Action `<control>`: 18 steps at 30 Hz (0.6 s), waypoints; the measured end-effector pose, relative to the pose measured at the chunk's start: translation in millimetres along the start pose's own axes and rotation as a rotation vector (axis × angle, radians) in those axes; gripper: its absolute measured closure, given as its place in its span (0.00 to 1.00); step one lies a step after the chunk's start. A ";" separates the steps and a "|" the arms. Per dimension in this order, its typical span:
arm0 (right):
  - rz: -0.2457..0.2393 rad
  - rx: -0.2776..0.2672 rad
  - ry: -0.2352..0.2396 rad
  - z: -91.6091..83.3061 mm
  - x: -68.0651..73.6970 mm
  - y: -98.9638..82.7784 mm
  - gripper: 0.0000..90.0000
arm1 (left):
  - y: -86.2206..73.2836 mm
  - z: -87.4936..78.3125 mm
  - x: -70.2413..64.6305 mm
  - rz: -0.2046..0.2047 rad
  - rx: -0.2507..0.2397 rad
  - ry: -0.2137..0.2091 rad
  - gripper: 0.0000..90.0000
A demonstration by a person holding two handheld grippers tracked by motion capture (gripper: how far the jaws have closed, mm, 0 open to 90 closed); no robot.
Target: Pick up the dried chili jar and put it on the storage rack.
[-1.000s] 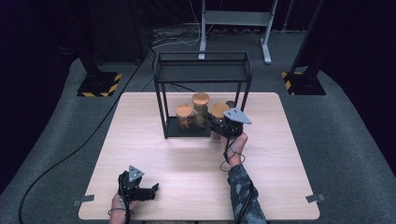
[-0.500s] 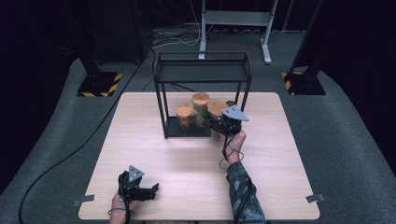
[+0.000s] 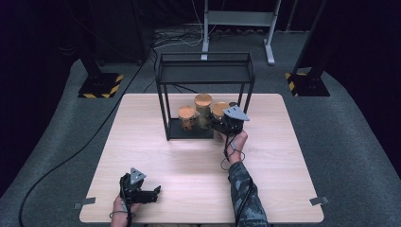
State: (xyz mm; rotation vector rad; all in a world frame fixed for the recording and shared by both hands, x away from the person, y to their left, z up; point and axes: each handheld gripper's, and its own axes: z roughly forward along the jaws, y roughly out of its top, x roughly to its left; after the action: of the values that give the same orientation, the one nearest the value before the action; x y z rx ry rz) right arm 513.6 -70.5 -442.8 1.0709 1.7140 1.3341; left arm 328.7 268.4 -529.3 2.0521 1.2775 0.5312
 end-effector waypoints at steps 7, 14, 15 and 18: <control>0.001 0.013 -0.006 7.3 -0.2 -1.0 0.27 | 0.0 0.0 0.0 0.002 0.000 -0.001 0.01; 0.016 0.002 -0.001 10.8 -1.4 -1.9 0.27 | 0.0 0.0 0.0 0.003 0.000 -0.002 0.01; 0.022 0.000 -0.001 11.2 -1.9 -2.2 0.27 | 0.0 0.0 -0.1 0.002 0.000 -0.002 0.01; 0.032 -0.008 0.003 12.8 -4.1 -3.3 0.27 | 0.0 0.0 -0.1 0.002 0.000 -0.002 0.01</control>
State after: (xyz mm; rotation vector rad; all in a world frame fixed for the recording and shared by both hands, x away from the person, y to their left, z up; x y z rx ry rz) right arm 526.1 -69.7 -448.7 1.0962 1.6986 1.3624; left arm 328.7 268.3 -529.3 2.0540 1.2744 0.5303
